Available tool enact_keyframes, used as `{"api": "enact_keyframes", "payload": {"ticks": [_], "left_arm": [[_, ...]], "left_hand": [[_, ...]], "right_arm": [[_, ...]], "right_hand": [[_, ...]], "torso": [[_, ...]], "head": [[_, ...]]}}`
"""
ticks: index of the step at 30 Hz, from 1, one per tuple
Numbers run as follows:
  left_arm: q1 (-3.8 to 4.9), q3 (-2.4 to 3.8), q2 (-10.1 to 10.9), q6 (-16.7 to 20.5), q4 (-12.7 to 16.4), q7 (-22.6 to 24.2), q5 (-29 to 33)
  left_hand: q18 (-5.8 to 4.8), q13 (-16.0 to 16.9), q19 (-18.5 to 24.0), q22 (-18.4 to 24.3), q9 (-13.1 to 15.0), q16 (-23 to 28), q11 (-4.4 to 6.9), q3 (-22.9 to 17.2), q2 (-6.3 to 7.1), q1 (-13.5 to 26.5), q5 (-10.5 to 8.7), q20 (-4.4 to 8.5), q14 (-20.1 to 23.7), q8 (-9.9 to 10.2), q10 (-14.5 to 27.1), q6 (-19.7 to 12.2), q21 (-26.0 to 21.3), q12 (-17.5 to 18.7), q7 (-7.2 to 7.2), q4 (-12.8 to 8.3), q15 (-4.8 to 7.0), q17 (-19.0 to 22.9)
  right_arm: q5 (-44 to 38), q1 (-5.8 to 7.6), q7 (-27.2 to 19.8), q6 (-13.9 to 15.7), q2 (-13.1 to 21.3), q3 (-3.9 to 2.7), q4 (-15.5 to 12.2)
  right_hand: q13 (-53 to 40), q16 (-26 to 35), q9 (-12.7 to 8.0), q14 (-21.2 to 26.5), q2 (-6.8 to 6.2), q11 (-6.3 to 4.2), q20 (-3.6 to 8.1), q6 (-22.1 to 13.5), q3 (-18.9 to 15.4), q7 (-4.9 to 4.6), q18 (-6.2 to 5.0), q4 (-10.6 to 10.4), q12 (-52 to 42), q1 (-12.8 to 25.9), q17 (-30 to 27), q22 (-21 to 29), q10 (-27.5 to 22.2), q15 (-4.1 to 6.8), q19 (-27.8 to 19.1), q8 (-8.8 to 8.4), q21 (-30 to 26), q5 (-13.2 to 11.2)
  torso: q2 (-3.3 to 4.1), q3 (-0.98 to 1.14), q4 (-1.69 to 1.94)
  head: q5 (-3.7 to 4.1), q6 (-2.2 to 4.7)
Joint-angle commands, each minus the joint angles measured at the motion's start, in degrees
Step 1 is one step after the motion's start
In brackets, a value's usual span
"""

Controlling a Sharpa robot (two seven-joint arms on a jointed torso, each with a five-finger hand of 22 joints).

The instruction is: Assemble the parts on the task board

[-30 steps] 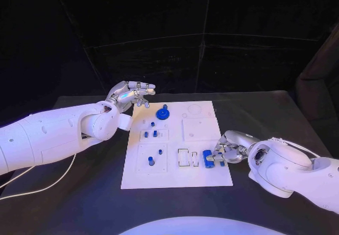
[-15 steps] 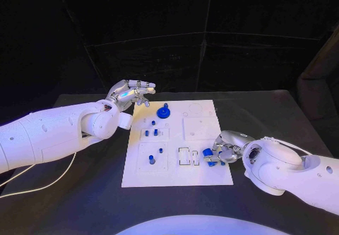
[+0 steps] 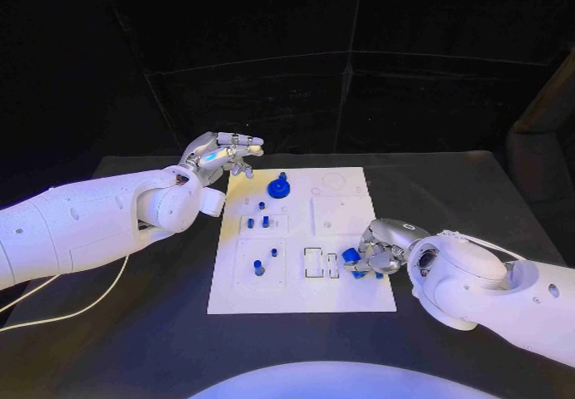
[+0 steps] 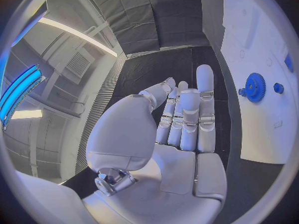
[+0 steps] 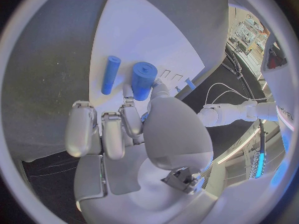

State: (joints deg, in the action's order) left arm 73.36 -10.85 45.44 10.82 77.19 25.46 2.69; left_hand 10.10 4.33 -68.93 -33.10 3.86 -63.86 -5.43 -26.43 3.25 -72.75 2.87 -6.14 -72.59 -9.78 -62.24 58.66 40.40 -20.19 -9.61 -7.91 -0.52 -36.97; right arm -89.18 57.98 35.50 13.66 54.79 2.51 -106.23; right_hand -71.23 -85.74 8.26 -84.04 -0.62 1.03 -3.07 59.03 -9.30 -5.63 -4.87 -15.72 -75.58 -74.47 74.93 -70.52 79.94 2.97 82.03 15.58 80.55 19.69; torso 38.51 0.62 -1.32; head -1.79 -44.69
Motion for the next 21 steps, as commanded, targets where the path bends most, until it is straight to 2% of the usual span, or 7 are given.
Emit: {"api": "enact_keyframes", "payload": {"ticks": [1,6,9,13,17,21], "left_arm": [[0.08,0.04,0.11,-0.73,0.19,0.56,-0.08],[0.08,0.04,0.17,-0.76,0.18,0.55,-0.08],[0.08,0.04,0.14,-0.81,0.16,0.53,-0.08],[0.08,0.04,-0.01,-0.83,0.07,0.51,-0.08],[0.08,0.04,-0.09,-0.84,0.04,0.5,-0.08],[0.08,0.04,-0.11,-0.85,0.03,0.49,-0.08]], "left_hand": [[0.41,0.03,0.12,0.06,0.06,-0.21,0.22,0.13,0.07,0.08,0.28,-0.05,0.48,-0.17,0.17,0.15,-0.25,-0.38,0.03,-0.18,0.08,0.05],[0.41,0.03,0.12,0.06,0.06,-0.21,0.22,0.13,0.07,0.08,0.28,-0.05,0.48,-0.17,0.17,0.15,-0.25,-0.38,0.03,-0.18,0.08,0.05],[0.41,0.03,0.12,0.06,0.06,-0.21,0.22,0.13,0.07,0.08,0.28,-0.05,0.48,-0.17,0.17,0.15,-0.25,-0.38,0.03,-0.18,0.08,0.05],[0.41,0.02,0.12,0.06,0.06,-0.23,0.24,0.11,0.01,0.03,0.29,-0.05,0.49,-0.2,0.18,0.18,-0.26,-0.4,0.06,-0.21,0.08,0.06],[0.41,0.02,0.12,0.06,0.06,-0.24,0.24,0.1,0.0,0.01,0.29,-0.05,0.49,-0.2,0.18,0.19,-0.26,-0.41,0.07,-0.22,0.09,0.06],[0.41,0.02,0.12,0.06,0.06,-0.24,0.24,0.1,0.0,0.01,0.29,-0.05,0.49,-0.2,0.18,0.19,-0.26,-0.41,0.07,-0.22,0.09,0.06]], "right_arm": [[-1.24,-0.69,2.0,-0.49,0.37,0.62,-0.01],[2.37,-0.71,2.24,2.63,1.33,0.6,-1.88],[3.96,-0.71,1.54,7.01,1.94,0.58,-3.3],[4.9,-0.69,0.08,12.03,2.46,0.56,-4.79],[5.53,-0.68,-0.6,13.89,2.29,0.54,-5.63],[6.61,-0.68,-0.65,13.68,1.59,0.53,-5.59]], "right_hand": [[-0.39,-0.46,0.41,-4.15,1.24,-0.3,0.03,0.9,0.14,0.33,1.16,0.12,-0.2,-1.22,5.93,-0.68,0.17,0.24,0.59,0.7,0.64,1.94],[-0.82,-0.71,0.81,-4.26,2.4,-0.64,0.29,1.79,-0.16,0.72,1.31,-0.62,-0.31,-0.88,6.56,-1.56,0.56,0.53,0.95,0.78,1.09,4.15],[-1.17,-0.9,1.01,-4.35,2.47,-0.8,0.39,2.29,-0.3,0.93,1.42,-0.57,-0.51,-0.99,7.02,-2.11,0.82,0.65,1.18,0.91,1.37,4.63],[-1.65,-1.09,1.36,-4.44,2.47,-1.09,0.6,3.06,-0.52,1.26,1.61,-0.51,-0.81,-1.2,7.46,-3.16,1.2,0.88,1.62,1.15,1.89,4.8],[-1.85,-1.14,1.51,-4.47,2.3,-1.19,0.72,3.25,-0.8,1.34,1.67,-0.57,-0.9,-1.12,7.58,-3.45,1.37,0.98,1.74,1.15,2.04,4.66],[-1.85,-1.13,1.64,-4.46,2.2,-1.24,0.81,3.34,-1.1,1.38,1.67,-0.65,-0.82,-0.94,7.57,-3.46,1.41,1.04,1.75,1.08,2.06,4.19]], "torso": [[-0.1,0.07,0.01],[-0.14,0.05,-0.03],[-0.14,-0.01,-0.04],[-0.08,0.01,0.05],[-0.02,-0.02,0.17],[-0.02,-0.05,0.12]], "head": [[-0.03,-0.01],[-0.02,0.18],[-0.04,0.4],[-0.13,0.27],[-0.23,0.28],[-0.54,0.19]]}}
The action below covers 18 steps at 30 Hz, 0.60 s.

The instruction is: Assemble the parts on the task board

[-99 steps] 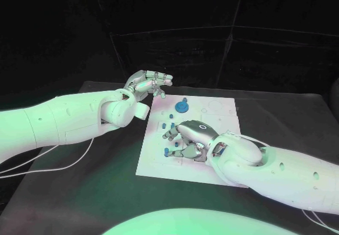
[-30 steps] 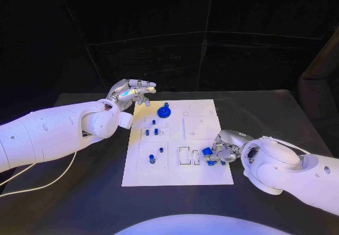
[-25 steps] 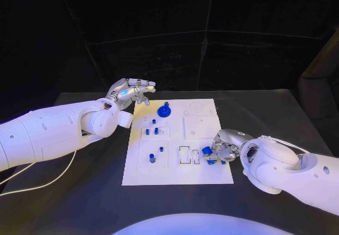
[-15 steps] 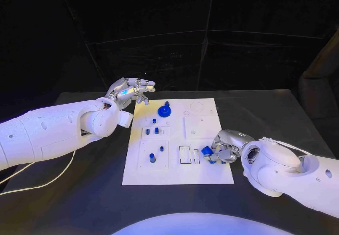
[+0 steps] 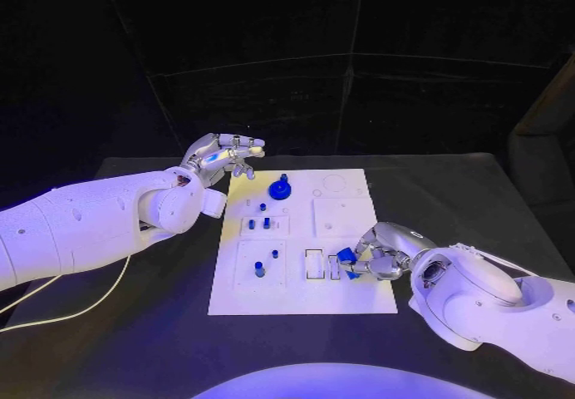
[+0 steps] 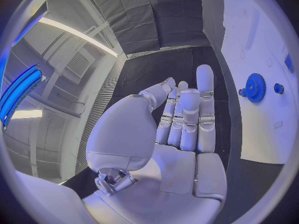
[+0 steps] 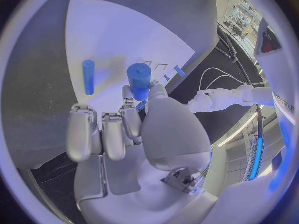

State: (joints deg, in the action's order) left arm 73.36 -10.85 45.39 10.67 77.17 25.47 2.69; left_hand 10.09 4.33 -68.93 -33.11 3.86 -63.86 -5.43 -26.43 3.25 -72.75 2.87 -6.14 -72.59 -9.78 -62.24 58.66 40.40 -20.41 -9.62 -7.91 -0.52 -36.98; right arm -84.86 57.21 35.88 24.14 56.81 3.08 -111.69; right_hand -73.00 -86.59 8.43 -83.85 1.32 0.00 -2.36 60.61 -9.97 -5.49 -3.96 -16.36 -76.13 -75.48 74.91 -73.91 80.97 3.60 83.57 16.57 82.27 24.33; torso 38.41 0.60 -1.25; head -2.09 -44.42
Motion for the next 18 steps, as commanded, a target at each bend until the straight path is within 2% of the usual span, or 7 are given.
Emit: {"api": "enact_keyframes", "payload": {"ticks": [1,7,12,18], "left_arm": [[0.08,0.04,-0.06,-0.7,0.07,0.48,-0.08],[0.09,0.04,-0.09,-0.63,0.17,0.43,-0.08],[0.1,0.05,-0.27,-0.67,0.24,0.39,-0.08],[0.11,0.05,-0.53,-0.67,0.21,0.35,-0.08]], "left_hand": [[0.41,0.02,0.12,0.06,0.06,-0.24,0.24,0.1,0.0,0.01,0.29,-0.05,0.49,-0.2,0.18,0.19,-0.26,-0.19,0.07,-0.22,0.09,0.07],[0.41,0.02,0.12,0.06,0.06,-0.24,0.24,0.1,0.0,0.01,0.29,-0.05,0.49,-0.2,0.18,0.19,-0.26,-0.19,0.07,-0.22,0.09,0.07],[0.41,0.02,0.11,0.06,0.06,-0.26,0.24,0.1,-0.01,-0.02,0.28,-0.04,0.49,-0.21,0.2,0.18,-0.27,-0.2,0.07,-0.25,0.09,0.08],[0.41,0.01,0.11,0.07,0.05,-0.26,0.23,0.13,0.0,0.02,0.28,-0.04,0.51,-0.2,0.23,0.16,-0.27,-0.2,0.06,-0.24,0.09,0.11]], "right_arm": [[2.69,0.09,-1.01,3.02,-0.73,-0.03,-0.02],[3.72,0.09,-0.06,2.22,-2.97,-0.04,0.76],[4.22,0.1,1.26,0.93,-5.07,-0.05,1.78],[5.04,0.11,1.79,0.23,-6.85,-0.05,3.02]], "right_hand": [[-0.11,-0.28,1.55,-4.65,0.28,-0.23,0.14,1.8,-0.61,1.26,0.77,-0.04,-0.26,0.19,7.58,-0.09,0.42,0.45,0.21,0.03,0.36,-1.02],[-0.08,-0.34,1.82,-4.68,0.48,-0.3,0.22,2.06,-1.02,1.34,0.8,-0.14,-0.08,0.55,7.74,-0.23,0.48,0.52,0.27,-0.04,0.44,-1.79],[-0.08,-0.31,2.2,-4.67,0.6,-0.4,0.28,2.48,-2.01,1.49,0.81,-0.26,0.14,2.01,7.73,-0.28,0.61,0.6,0.28,-0.11,0.47,-2.16],[-0.15,-0.24,2.9,-4.64,1.21,-0.77,0.46,3.59,-2.62,1.97,0.79,-0.23,0.38,2.94,7.64,-0.29,0.78,0.86,0.27,0.29,0.47,-2.4]], "torso": [[0.11,-0.03,0.08],[0.19,-0.05,-0.01],[0.15,-0.23,0.1],[0.11,-0.03,0.1]], "head": [[-0.29,-0.08],[-0.55,-0.08],[-0.65,-0.22],[-0.95,-0.25]]}}
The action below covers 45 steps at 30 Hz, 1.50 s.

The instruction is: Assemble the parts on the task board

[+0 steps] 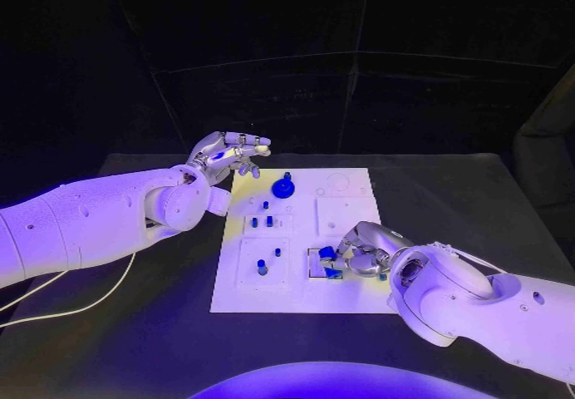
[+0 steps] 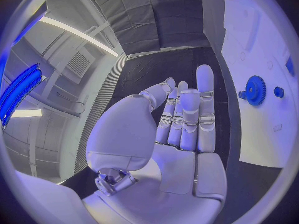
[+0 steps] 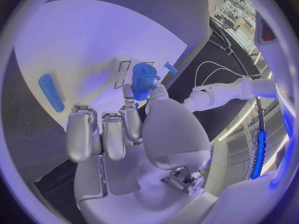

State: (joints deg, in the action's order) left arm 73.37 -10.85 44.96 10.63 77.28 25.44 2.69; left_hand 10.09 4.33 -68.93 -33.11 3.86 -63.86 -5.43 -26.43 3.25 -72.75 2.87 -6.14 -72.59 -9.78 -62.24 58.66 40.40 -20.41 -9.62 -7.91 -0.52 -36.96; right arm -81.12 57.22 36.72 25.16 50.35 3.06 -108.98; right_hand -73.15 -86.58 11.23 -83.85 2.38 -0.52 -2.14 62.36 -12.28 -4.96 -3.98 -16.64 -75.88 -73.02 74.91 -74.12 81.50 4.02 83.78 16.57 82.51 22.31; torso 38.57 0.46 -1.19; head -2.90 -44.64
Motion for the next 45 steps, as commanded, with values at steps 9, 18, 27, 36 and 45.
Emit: {"api": "enact_keyframes", "payload": {"ticks": [9,18,27,36,45], "left_arm": [[0.11,0.05,-0.26,-0.68,0.0,0.29,-0.08],[0.11,0.04,-0.42,-0.75,-0.15,0.2,-0.08],[0.11,0.03,-0.39,-0.79,-0.16,0.1,-0.07],[0.1,0.0,-0.42,-0.66,-0.21,-0.01,-0.07],[0.1,-0.04,-0.23,-0.71,-0.16,-0.1,-0.07]], "left_hand": [[0.41,0.01,0.11,0.07,0.05,-0.26,0.23,0.13,0.0,0.02,0.28,-0.04,0.51,-0.2,0.23,0.16,-0.28,-0.2,0.06,-0.24,0.09,0.09],[0.41,0.01,0.11,0.07,0.05,-0.26,0.23,0.13,0.0,0.02,0.28,-0.04,0.51,-0.2,0.23,0.16,-0.28,-0.2,0.06,-0.24,0.09,0.09],[0.4,0.0,0.11,0.08,0.04,-0.25,0.21,0.2,0.01,0.12,0.27,-0.05,0.54,-0.21,0.27,0.14,-0.29,-0.22,0.04,-0.2,0.07,0.2],[0.4,0.0,0.11,0.08,0.04,-0.33,0.21,0.21,0.01,0.13,0.27,-0.05,0.49,-0.21,0.28,0.14,-0.29,-0.23,0.04,-0.2,0.07,0.05],[0.4,-0.01,0.11,0.08,0.04,-0.39,0.2,0.22,0.01,0.15,0.27,-0.05,0.45,-0.2,0.29,0.13,-0.29,-0.23,0.03,-0.19,0.07,-0.05]], "right_arm": [[1.87,0.11,1.19,-1.29,-2.38,-0.04,2.2],[1.48,0.11,1.1,-1.55,-3.41,-0.05,2.72],[1.53,0.11,0.49,-0.13,-4.2,-0.05,3.21],[1.57,0.11,-1.4,1.73,-3.89,-0.05,2.56],[-0.47,0.11,-2.77,1.03,-3.08,-0.05,1.28]], "right_hand": [[0.53,-0.2,0.84,-4.61,0.51,-0.58,0.51,2.48,-0.92,1.79,0.83,0.06,0.9,1.07,7.6,-0.2,0.18,0.73,0.09,0.57,0.26,-1.02],[0.84,0.01,2.4,-4.56,-0.15,-0.72,0.77,2.37,-3.23,1.91,0.82,0.07,1.9,2.63,7.36,-0.14,0.31,0.9,0.05,0.5,0.18,-8.43],[2.2,0.47,4.28,-4.39,-9.7,-0.7,0.93,1.83,-0.43,1.95,0.86,-0.36,4.15,12.64,6.69,-0.4,-0.36,0.98,0.1,0.2,0.19,-19.47],[2.61,0.69,4.81,-4.34,-9.6,-0.29,0.69,0.43,2.96,1.41,0.91,0.02,5.13,11.12,6.47,-0.64,-0.89,0.62,0.17,-0.7,0.26,-19.38],[2.19,0.7,6.39,-4.41,-5.25,-0.53,0.56,1.67,6.62,1.7,0.89,6.19,5.33,-4.09,6.68,-0.8,-0.78,0.72,0.17,-0.03,0.28,-18.83]], "torso": [[-0.07,0.08,-0.18],[-0.05,0.1,-0.18],[-0.04,0.16,-0.31],[-0.07,0.2,-0.21],[-0.06,0.13,-0.36]], "head": [[-0.45,-0.07],[-0.51,0.02],[-0.68,0.47],[-0.51,0.45],[-0.51,0.19]]}}
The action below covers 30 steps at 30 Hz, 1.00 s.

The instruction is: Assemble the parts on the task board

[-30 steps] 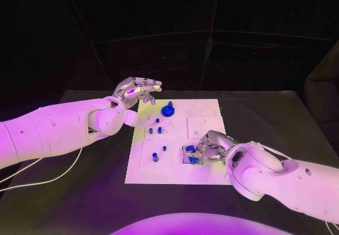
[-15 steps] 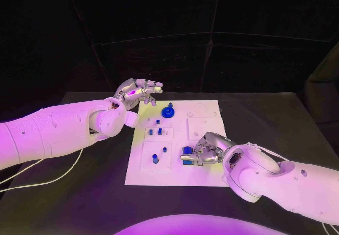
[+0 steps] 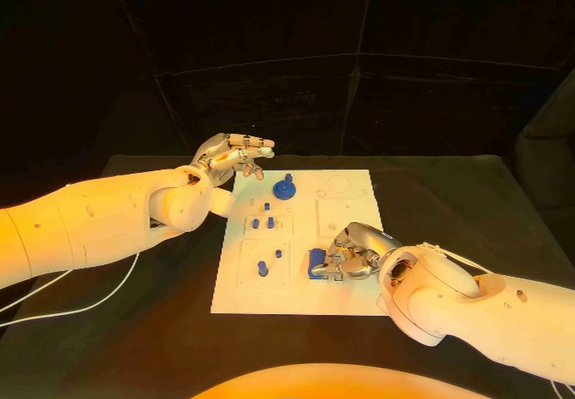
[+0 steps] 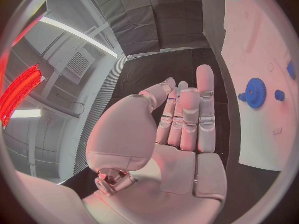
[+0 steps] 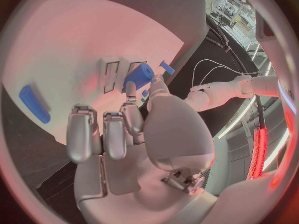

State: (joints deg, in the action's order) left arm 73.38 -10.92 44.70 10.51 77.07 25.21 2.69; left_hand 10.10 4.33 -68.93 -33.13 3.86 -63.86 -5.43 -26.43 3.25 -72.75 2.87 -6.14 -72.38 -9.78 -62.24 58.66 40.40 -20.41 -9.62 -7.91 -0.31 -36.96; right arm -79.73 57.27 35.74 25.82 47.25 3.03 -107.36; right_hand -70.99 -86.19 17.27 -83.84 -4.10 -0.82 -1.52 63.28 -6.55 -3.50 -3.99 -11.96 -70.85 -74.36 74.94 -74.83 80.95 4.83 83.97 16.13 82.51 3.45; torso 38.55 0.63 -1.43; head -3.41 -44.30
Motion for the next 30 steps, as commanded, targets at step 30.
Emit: {"api": "enact_keyframes", "payload": {"ticks": [30], "left_arm": [[0.07,-0.04,0.26,-0.84,0.12,0.01,-0.08]], "left_hand": [[0.4,-0.02,0.08,0.09,0.04,-0.38,0.23,0.16,-0.12,0.04,0.29,-0.04,0.27,-0.23,0.32,0.14,-0.29,-0.27,0.07,-0.24,-0.13,0.09]], "right_arm": [[-4.06,0.07,-0.44,-6.59,1.56,-0.01,-0.37]], "right_hand": [[-3.65,0.04,2.43,-4.58,3.01,-1.24,0.6,2.52,0.85,1.45,1.05,4.85,-3.11,-5.8,7.38,-0.83,1.77,0.69,0.23,2.64,0.57,-0.42]], "torso": [[-0.06,-0.04,0.08]], "head": [[0.31,-0.67]]}}
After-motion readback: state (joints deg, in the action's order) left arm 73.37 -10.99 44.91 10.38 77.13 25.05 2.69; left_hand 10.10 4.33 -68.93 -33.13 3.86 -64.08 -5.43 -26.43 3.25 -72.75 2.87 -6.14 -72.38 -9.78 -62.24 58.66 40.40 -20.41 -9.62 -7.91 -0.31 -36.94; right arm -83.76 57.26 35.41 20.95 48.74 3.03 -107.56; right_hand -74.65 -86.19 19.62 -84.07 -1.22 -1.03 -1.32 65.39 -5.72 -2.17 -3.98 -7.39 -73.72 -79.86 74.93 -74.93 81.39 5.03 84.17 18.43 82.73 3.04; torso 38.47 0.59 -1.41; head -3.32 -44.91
